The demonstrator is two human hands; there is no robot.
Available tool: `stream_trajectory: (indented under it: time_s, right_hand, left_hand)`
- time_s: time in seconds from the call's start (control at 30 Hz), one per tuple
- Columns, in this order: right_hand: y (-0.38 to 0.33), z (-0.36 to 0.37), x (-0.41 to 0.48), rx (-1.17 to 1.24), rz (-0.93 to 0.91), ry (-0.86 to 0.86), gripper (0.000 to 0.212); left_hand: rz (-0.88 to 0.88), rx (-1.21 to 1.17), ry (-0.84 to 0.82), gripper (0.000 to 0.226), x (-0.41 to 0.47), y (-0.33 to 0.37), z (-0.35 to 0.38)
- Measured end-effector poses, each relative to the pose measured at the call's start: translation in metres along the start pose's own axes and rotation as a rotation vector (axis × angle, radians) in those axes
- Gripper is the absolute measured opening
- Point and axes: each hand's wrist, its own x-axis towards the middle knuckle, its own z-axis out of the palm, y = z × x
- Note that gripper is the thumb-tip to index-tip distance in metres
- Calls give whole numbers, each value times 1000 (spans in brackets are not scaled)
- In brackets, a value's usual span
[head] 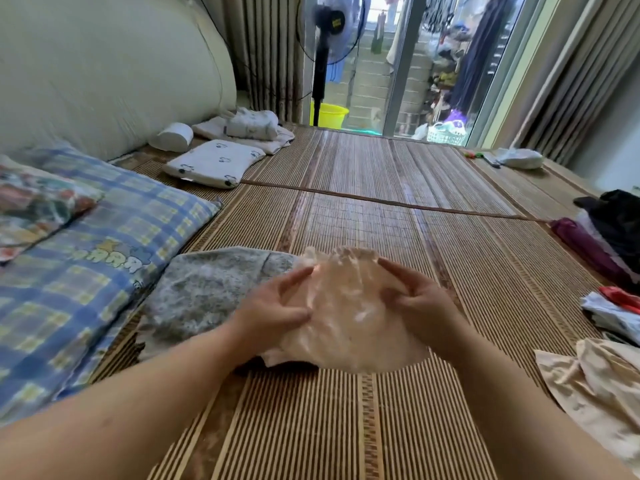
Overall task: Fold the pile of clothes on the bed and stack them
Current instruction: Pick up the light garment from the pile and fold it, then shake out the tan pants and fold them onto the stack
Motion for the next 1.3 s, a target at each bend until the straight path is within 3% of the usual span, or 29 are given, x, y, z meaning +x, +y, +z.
stream_trajectory:
  time_s: [0.13, 0.23, 0.37, 0.4, 0.5, 0.6, 0.73, 0.87, 1.03, 1.3]
  right_hand:
    - [-17, 80, 54, -85, -118, -66, 50]
    - [-4, 134, 87, -243, -123, -58, 50]
    - [20, 172, 109, -751, -105, 35, 57]
    - [24, 174, 111, -878, -148, 35, 65]
    - [25, 174, 120, -1098, -395, -109, 69]
    - [24, 173, 130, -1066, -268, -252, 59]
    - [21, 167, 134, -1056, -41, -403, 90]
    - [11, 143, 117, -999, 8, -355, 99]
    - [19, 68, 55, -902, -25, -126, 91]
    - [72, -107, -96, -866, 190, 129, 85]
  left_hand:
    - [35, 193, 203, 66, 2, 3, -92]
    - [1, 459, 296, 72, 7, -9, -140]
    - [-314, 935, 402, 101, 24, -28, -162]
    - [-306, 1066, 422, 101, 27, -32, -162]
    - [-24, 1288, 265, 89, 36, -38, -152]
    - [-54, 1405, 10, 99, 50, -40, -141]
    - [-319, 1401, -64, 106, 63, -34, -133]
    - [-404, 1309, -17, 115, 63, -15, -111]
    - [-224, 1239, 107, 101, 41, -10, -50]
    - [30, 1291, -273, 81, 11, -1, 136]
